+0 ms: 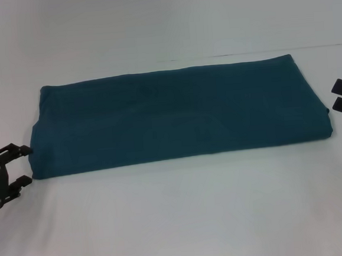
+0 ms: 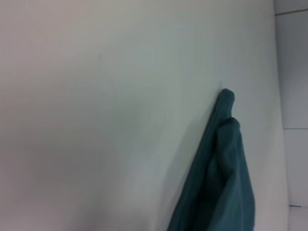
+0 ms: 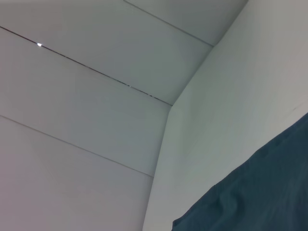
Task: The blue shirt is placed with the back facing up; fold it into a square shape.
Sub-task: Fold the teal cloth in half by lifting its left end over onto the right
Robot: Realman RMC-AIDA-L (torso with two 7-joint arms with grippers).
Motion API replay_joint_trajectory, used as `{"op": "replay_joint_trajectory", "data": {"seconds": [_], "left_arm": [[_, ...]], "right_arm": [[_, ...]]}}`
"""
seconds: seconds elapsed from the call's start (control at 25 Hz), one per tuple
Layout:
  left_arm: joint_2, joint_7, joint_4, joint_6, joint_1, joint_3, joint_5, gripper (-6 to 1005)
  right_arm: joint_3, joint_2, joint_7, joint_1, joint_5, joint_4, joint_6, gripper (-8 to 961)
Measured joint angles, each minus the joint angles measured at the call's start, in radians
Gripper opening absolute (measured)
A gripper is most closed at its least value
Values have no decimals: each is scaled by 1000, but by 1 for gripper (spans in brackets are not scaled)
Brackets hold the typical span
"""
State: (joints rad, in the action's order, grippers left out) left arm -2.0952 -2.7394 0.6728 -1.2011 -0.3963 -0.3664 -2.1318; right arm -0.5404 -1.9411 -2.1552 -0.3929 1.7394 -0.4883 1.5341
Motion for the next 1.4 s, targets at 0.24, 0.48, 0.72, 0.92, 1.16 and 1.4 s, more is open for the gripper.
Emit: {"op": "replay_joint_trajectory", "data": {"seconds": [0.24,0.48,0.72,0.92,1.16,1.4], "left_arm": [[0,-9,-3,18,-6,-2,-17,721],[0,-9,-21,38,-14,-2,-19,721],[4,-10,-40,69,-28,-19,-19,721],[9,-10,-70,97,-46,-37,-19,721],[11,-8,-90,121,-79,-69,-19,720],[15,4,-107,128,-125,-77,-19,720]], "right_arm": [[1,-1,0,7,0,1,-1,700],[1,-1,1,7,0,1,-5,700],[1,-1,1,8,0,1,-5,699],[4,-1,2,9,0,1,-6,699],[4,0,2,9,0,1,-8,699],[3,1,3,9,0,1,-9,699]]}}
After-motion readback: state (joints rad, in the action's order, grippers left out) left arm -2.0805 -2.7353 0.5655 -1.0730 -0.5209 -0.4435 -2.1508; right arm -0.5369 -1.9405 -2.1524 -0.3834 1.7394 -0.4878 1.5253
